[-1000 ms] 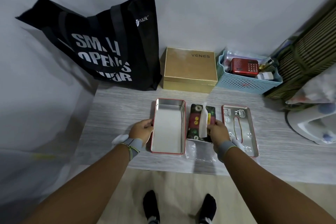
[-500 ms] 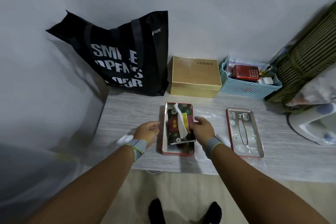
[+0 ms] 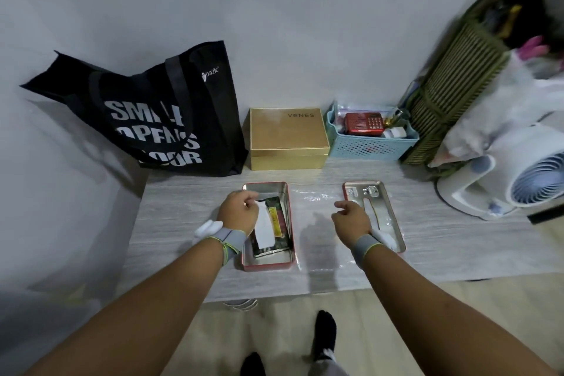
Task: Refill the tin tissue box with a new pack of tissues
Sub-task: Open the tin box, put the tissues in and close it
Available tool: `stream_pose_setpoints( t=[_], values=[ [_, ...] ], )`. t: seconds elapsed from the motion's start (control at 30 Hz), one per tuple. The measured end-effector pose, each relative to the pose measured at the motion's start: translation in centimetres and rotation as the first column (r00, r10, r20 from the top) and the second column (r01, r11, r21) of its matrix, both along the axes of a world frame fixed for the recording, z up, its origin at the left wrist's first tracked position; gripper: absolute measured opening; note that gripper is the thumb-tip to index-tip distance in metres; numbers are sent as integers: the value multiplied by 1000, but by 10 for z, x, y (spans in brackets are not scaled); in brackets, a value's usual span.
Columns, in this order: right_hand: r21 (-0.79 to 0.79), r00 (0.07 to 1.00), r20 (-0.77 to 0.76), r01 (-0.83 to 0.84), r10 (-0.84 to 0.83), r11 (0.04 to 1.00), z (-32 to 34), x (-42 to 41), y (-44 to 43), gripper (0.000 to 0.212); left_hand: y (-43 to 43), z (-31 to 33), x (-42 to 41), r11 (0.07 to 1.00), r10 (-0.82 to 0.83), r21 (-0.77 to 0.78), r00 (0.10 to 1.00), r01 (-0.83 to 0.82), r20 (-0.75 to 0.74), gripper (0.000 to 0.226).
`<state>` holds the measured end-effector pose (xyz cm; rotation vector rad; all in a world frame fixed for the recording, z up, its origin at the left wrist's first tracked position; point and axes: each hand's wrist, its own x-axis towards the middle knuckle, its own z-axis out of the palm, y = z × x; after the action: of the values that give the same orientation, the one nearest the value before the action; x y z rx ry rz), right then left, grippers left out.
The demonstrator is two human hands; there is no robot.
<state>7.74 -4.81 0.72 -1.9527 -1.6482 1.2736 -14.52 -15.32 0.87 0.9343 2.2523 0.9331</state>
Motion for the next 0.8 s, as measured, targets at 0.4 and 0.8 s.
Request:
stream_pose_setpoints(
  t=[0.4, 0.8],
  values=[
    [-107, 994, 48, 104, -99, 989, -20, 107, 76, 43, 90, -24, 114, 984, -141, -80, 968, 161, 205, 25],
    [-316, 991, -89, -124, 101, 940, -41, 172, 137, 58, 179, -77, 198, 918, 55, -362, 854, 160, 517, 53]
  ],
)
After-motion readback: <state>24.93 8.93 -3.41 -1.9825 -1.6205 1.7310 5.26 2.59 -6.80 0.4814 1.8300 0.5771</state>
